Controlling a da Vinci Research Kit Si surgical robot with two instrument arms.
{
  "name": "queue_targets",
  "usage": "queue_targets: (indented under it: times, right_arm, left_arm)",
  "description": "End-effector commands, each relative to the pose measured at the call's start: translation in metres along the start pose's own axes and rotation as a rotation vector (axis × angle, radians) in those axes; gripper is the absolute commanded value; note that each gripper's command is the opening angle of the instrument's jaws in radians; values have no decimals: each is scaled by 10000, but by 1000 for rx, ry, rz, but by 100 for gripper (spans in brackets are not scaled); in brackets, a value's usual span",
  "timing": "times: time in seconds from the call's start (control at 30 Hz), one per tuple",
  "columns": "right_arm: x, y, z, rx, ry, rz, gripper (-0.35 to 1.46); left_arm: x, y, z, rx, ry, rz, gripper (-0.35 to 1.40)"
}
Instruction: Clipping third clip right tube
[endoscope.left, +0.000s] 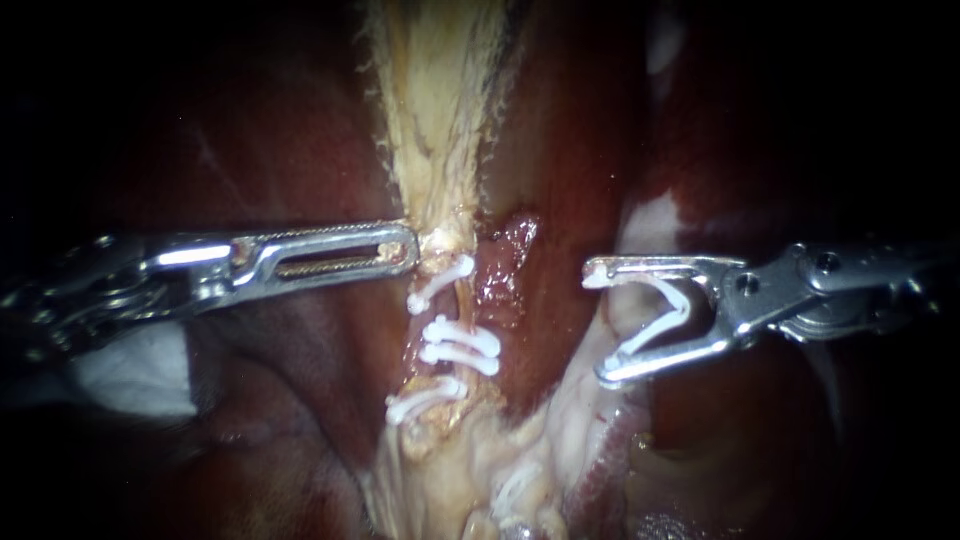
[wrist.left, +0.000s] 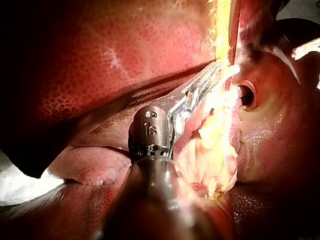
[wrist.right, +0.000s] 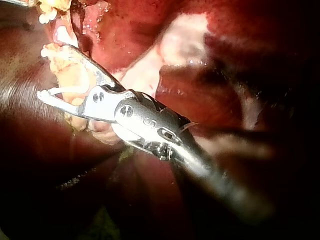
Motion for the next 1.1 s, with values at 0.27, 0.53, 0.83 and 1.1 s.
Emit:
queue_targets:
  times: [0.27, 0.53, 0.83, 1.1]
  right_arm:
    - [-1, -1, 1, 0, 0, -1, 60]
    - [-22, 3, 22, 7, 8, -15, 60]
    - [-58, 14, 64, 26, -3, 20, 60]
    - [-78, 36, 105, 29, -23, 46, 60]
  left_arm:
    - [-3, -2, -9, 4, 3, -2, -35]
    - [-17, -13, -46, 11, 8, -10, -35]
    - [-33, -37, -88, 27, -29, -24, -35]
    - [-36, -53, -99, 38, -41, -28, -35]
